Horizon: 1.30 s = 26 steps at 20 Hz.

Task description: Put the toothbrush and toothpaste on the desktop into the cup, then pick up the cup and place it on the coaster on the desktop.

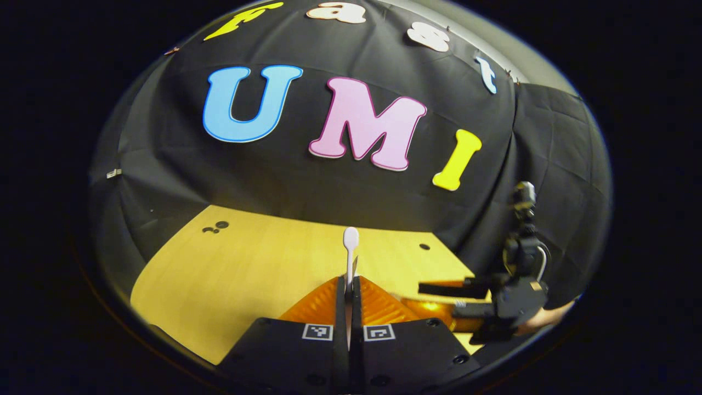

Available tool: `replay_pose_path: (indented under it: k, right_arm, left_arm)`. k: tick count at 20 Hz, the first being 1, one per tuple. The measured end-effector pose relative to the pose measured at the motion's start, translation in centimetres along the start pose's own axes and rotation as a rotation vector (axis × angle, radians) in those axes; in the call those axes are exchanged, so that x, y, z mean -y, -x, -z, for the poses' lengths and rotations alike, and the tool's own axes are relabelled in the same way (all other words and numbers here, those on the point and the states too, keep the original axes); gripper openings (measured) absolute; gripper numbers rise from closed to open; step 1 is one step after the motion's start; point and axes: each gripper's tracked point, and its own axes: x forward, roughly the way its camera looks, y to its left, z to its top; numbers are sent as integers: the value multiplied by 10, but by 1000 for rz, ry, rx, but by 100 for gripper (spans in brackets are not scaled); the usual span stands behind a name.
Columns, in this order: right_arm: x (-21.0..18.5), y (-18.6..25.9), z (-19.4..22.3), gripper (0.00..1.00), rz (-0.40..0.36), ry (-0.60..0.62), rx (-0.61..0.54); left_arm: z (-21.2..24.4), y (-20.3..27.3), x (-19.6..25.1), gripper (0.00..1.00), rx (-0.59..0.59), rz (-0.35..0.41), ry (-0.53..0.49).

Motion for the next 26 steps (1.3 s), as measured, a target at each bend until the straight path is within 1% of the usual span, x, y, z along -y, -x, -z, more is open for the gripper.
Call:
replay_pose_path:
  k: [2, 4, 6, 7, 8, 12, 15, 16, 17, 19, 24, 26]
  right_arm:
    - [13, 27, 7, 83, 22, -17, -6]
    - [30, 50, 14, 83, 51, -42, -13]
    - [48, 69, 21, 83, 82, -57, -24]
    - [58, 77, 24, 83, 99, -58, -27]
    - [68, 84, 26, 83, 111, -59, -31]
    - [101, 100, 36, 83, 129, -71, -62]
    - [118, 106, 39, 83, 132, -80, -74]
    - [121, 107, 39, 83, 132, -83, -76]
    - [125, 107, 40, 83, 130, -86, -81]
    - [129, 107, 42, 83, 125, -92, -89]
    - [140, 111, 45, 83, 132, -92, -97]
    - [143, 110, 44, 83, 133, -99, -101]
  left_arm:
    - [-13, -25, 8, 6, 58, 30, 35]
    - [-21, -44, 12, 6, 121, 52, 121]
    - [-25, -65, 0, 6, 162, 21, 212]
    - [-26, -77, -5, 6, 178, 1, 246]
    - [-27, -88, -11, 6, 188, -20, 258]
    - [-27, -124, -25, 6, 229, -92, 235]
    - [-14, -146, -34, 6, 230, -148, 205]
    - [-10, -151, -37, 10, 228, -158, 198]
    - [-5, -156, -38, 6, 228, -162, 196]
    - [4, -167, -39, 6, 224, -172, 191]
    - [27, -187, -55, 6, 196, -246, 155]
    - [37, -190, -56, 6, 176, -251, 155]
